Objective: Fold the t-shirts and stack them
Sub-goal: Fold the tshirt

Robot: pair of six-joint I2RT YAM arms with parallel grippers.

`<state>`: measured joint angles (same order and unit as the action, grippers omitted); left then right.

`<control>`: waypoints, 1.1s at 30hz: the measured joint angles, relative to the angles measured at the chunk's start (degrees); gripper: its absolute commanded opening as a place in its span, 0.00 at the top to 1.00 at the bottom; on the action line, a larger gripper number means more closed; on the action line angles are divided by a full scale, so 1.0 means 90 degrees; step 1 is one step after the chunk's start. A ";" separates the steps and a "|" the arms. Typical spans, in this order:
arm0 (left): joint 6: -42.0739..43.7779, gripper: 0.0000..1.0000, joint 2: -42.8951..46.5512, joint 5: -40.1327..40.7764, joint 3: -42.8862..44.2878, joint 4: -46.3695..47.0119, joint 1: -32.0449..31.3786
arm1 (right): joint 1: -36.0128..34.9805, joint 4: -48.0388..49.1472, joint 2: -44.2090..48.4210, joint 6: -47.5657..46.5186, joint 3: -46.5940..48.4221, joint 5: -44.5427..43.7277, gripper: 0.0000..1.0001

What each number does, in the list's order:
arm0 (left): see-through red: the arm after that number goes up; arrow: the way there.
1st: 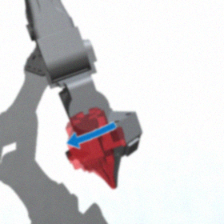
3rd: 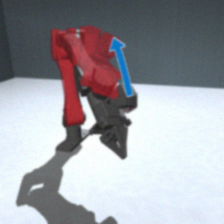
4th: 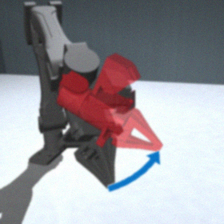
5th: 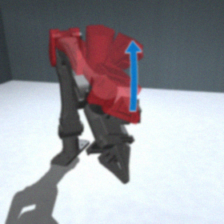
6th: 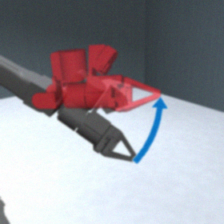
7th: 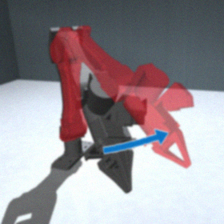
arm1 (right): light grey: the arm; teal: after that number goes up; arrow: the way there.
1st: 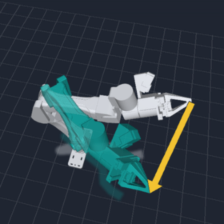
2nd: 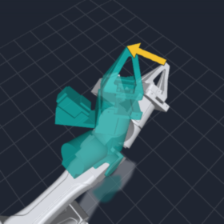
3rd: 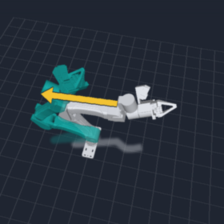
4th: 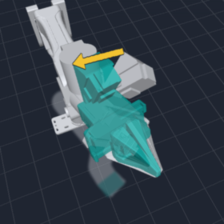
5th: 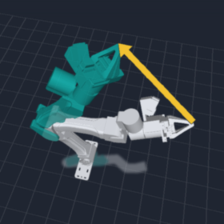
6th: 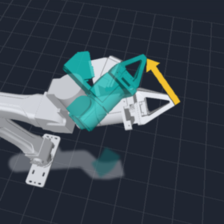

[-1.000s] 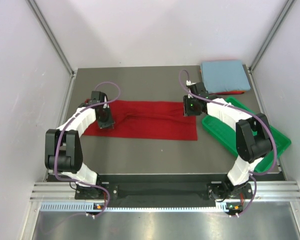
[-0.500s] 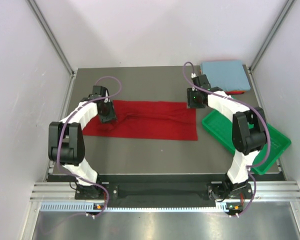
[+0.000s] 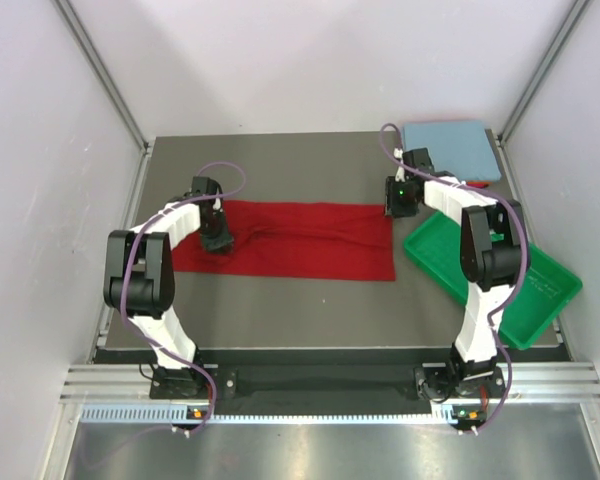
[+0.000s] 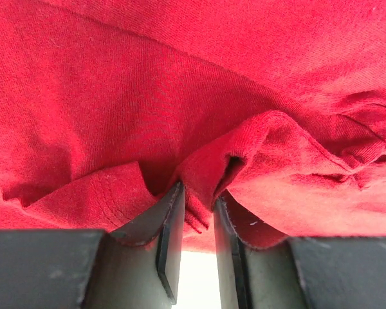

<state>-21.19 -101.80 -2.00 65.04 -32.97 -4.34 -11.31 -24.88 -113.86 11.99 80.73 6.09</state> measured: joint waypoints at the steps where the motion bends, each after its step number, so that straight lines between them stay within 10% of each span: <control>1: -0.0002 0.71 0.0000 0.0002 0.0000 0.0000 0.0000 | 0.0032 0.0061 -0.0029 -0.0044 0.0007 0.0095 0.67; 6: -0.0032 0.71 -0.0019 0.0134 0.0000 0.0002 -0.0012 | 0.0134 0.0202 -0.0216 -0.0199 0.0095 0.0481 1.00; 23: -0.0301 0.76 -0.0073 0.0444 0.0015 0.0010 -0.0068 | 0.0282 0.0668 -0.0750 -0.0488 0.0719 0.0646 1.00; 28: -0.0277 1.00 -0.0032 0.0512 0.0015 -0.0029 -0.0063 | 0.0287 0.0656 -0.0750 -0.0474 0.0707 0.0631 0.87; 33: -0.0160 1.00 -0.0002 0.0483 0.0126 -0.0194 -0.0063 | 0.0289 0.0420 -0.0746 -0.0367 0.0731 0.0491 0.75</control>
<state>-22.63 -101.82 2.35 66.17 -34.72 -4.91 -8.71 -21.10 -120.57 8.69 87.31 10.50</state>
